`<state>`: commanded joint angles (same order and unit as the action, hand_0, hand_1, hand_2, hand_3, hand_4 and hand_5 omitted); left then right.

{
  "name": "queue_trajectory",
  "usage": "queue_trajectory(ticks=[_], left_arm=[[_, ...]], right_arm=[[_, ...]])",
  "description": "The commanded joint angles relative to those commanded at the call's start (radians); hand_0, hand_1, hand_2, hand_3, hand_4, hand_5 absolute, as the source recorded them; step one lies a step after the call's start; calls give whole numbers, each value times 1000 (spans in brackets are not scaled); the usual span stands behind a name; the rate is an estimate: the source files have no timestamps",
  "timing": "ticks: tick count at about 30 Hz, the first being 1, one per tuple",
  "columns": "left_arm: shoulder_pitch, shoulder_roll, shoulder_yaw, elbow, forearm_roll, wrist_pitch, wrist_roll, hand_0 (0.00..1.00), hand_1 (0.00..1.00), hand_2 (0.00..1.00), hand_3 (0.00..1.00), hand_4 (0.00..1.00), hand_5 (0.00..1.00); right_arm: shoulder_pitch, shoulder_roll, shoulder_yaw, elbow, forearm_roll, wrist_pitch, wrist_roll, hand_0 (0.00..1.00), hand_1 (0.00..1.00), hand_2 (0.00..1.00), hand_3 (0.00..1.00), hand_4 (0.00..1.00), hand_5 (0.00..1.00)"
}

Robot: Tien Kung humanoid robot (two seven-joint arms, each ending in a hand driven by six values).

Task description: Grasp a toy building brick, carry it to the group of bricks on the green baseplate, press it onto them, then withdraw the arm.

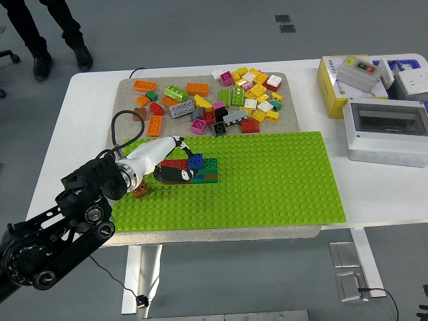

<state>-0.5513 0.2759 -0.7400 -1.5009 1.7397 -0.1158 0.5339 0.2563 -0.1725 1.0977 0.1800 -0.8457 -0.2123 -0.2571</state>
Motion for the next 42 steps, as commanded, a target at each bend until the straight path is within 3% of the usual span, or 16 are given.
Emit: queue_trajectory(ticks=[20,32,36,40,42], left_arm=[[2,-5,3,6,5,11,-7,980,972,968,685,719,444],[22,33,-111,-107,-26,61,-47,973,965,958,695,714,444],[61,54,-176,-124,-33,99,-83,964,947,944,721,706,431],[138,82,-252,-111,-43,134,-157,964,947,944,721,706,431],[182,98,-291,-98,-51,154,-201,959,948,949,777,668,375]], right_arm=[[0,0,-2,0,8,-3,3,707,667,665,701,616,956],[-1,1,1,0,5,-3,3,705,666,665,701,615,955],[-1,1,1,0,5,-3,6,705,666,665,702,615,955],[-5,1,0,0,9,-2,5,705,666,665,702,615,955],[-9,1,6,0,2,1,0,705,666,665,702,615,955]])
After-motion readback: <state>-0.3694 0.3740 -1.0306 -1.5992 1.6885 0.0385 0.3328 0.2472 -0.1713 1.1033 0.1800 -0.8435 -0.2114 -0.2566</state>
